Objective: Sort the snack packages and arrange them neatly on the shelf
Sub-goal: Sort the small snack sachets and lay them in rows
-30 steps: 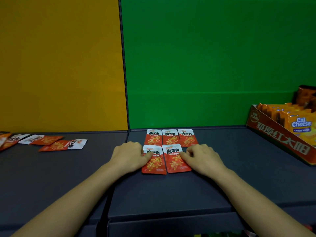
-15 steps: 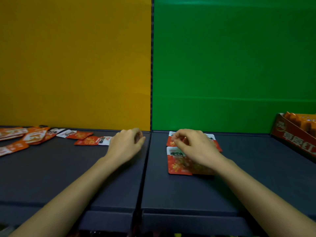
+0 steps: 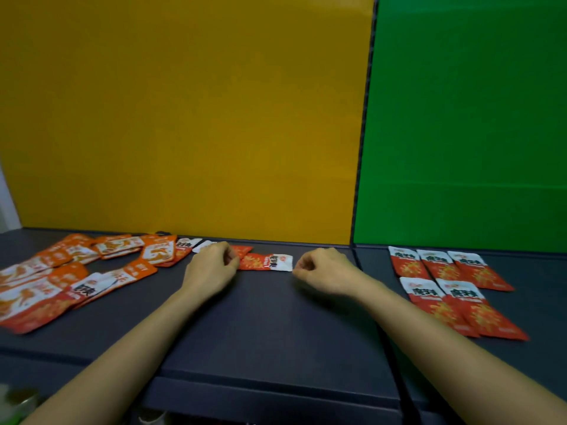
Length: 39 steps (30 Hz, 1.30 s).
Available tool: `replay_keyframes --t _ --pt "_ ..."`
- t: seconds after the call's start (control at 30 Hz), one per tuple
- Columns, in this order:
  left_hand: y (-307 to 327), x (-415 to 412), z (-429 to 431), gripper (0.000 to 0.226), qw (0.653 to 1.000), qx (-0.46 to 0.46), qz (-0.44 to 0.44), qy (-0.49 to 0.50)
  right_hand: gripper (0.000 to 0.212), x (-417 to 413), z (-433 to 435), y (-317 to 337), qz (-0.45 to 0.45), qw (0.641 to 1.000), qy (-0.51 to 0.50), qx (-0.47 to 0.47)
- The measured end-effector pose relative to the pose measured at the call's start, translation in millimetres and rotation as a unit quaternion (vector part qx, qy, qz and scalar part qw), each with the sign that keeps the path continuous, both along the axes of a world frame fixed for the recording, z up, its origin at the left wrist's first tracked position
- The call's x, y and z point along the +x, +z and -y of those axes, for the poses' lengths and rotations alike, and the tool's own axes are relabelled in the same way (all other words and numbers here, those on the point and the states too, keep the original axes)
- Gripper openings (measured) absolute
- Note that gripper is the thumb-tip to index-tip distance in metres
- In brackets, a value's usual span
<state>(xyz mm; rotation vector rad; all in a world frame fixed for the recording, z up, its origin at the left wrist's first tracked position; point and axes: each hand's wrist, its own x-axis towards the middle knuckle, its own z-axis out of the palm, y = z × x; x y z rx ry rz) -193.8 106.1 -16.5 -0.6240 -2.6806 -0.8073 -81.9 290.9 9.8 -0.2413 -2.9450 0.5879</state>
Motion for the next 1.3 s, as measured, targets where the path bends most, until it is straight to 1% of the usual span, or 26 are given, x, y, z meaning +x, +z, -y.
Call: replay_keyframes --t 0.07,0.2,0.33,0.43,0.57,0.67,0.7,0.77,0.83,0.9,0.97,1.07,1.1,1.2,1.3 --pt "-2 -16 12 0.011 1.000 0.003 0.007 0.000 0.035 -13 12 -3 0.026 1.000 -0.012 -0.002" --pt "-4 -41 20 0.035 0.998 -0.053 0.016 0.014 0.051 -39 32 -10 0.042 0.998 -0.034 0.018" --pt "-7 -59 12 0.042 0.995 -0.092 0.043 0.004 0.051 -62 46 -18 0.045 0.994 -0.090 0.030" --pt "-9 -71 3 0.047 0.994 -0.086 0.073 -0.002 0.055 -75 54 -20 0.053 0.989 -0.130 0.043" --pt "-11 -90 -6 0.057 0.992 -0.079 0.102 0.001 0.068 -91 62 -20 0.049 0.981 -0.186 0.034" --pt "-11 -101 -10 0.057 0.993 -0.050 0.107 -0.007 0.079 -100 68 -26 0.047 0.972 -0.216 0.072" --pt "-10 -103 -11 0.057 0.993 -0.045 0.106 -0.013 0.080 -102 69 -28 0.041 0.971 -0.219 0.085" --pt "-5 -108 -9 0.060 0.993 -0.038 0.110 -0.015 0.072 -105 68 -30 0.021 0.976 -0.204 0.079" --pt "0 -113 -5 0.068 0.989 -0.026 0.143 -0.001 0.060 -106 63 -28 0.006 0.983 -0.184 0.027" --pt "4 -116 1 0.074 0.984 -0.011 0.177 0.012 0.058 -107 57 -26 0.002 0.983 -0.181 -0.024" --pt "6 -119 6 0.074 0.979 0.006 0.203 0.020 0.061 -109 56 -28 0.004 0.981 -0.193 -0.027" --pt "3 -121 11 0.072 0.971 0.039 0.235 0.019 0.075 -112 60 -33 0.002 0.977 -0.214 0.022" --pt "2 -120 12 0.069 0.971 0.041 0.235 0.014 0.077 -113 61 -34 -0.005 0.977 -0.214 0.017" --pt "-1 -117 16 0.056 0.980 0.033 0.195 0.009 0.077 -116 59 -33 -0.012 0.977 -0.208 -0.046" --pt "-3 -112 22 0.051 0.992 -0.002 0.122 0.029 0.075 -115 56 -33 -0.007 0.976 -0.208 -0.067"
